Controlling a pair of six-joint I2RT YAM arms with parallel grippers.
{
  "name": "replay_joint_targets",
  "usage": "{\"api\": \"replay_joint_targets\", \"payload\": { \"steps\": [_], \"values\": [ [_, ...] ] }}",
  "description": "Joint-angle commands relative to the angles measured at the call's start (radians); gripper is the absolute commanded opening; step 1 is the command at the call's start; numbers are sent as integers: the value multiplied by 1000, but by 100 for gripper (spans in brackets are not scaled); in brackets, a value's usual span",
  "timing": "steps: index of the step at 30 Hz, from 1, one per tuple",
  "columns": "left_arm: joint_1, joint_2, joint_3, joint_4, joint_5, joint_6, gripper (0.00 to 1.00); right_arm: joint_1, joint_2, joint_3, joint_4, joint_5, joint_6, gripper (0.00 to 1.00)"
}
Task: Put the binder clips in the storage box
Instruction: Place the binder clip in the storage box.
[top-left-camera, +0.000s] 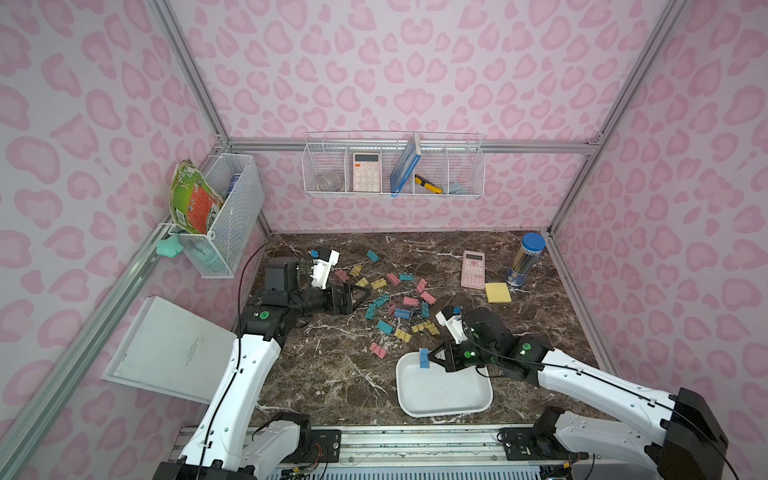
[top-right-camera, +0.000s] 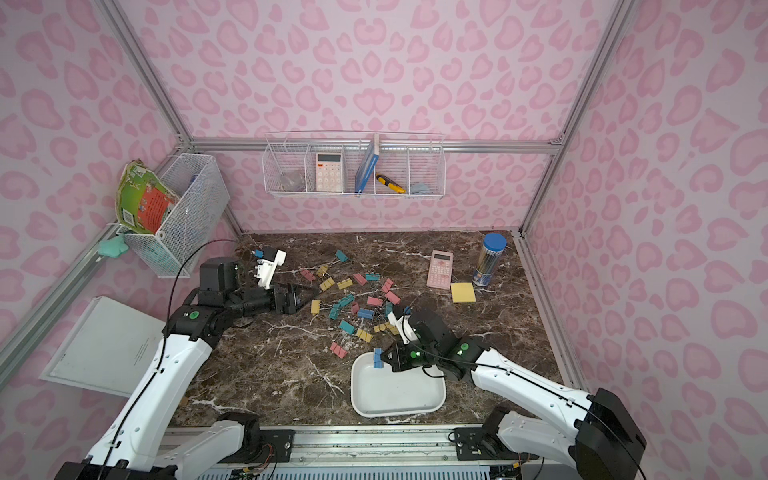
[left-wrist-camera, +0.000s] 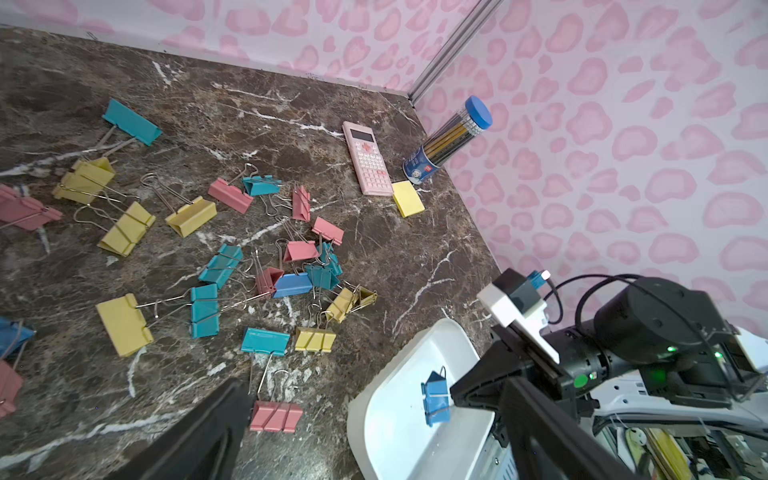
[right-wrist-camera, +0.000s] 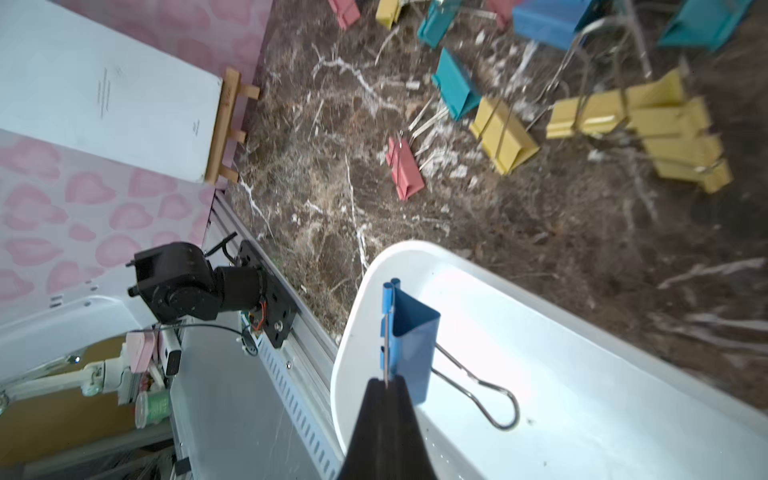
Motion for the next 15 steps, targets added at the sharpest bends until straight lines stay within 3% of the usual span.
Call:
{"api": "replay_joint_targets", "payload": {
  "steps": [1, 6, 15],
  "values": [
    [-2, -22, -8, -14, -77, 32, 99, 11, 58, -9, 101, -6, 29, 0],
    [-2, -31, -6, -29, -143, 17, 99, 41, 224, 31, 147, -25, 10, 0],
    [-2, -14, 6, -48, -153, 9, 100, 110, 356, 22, 236, 30, 70, 0]
  ]
}}
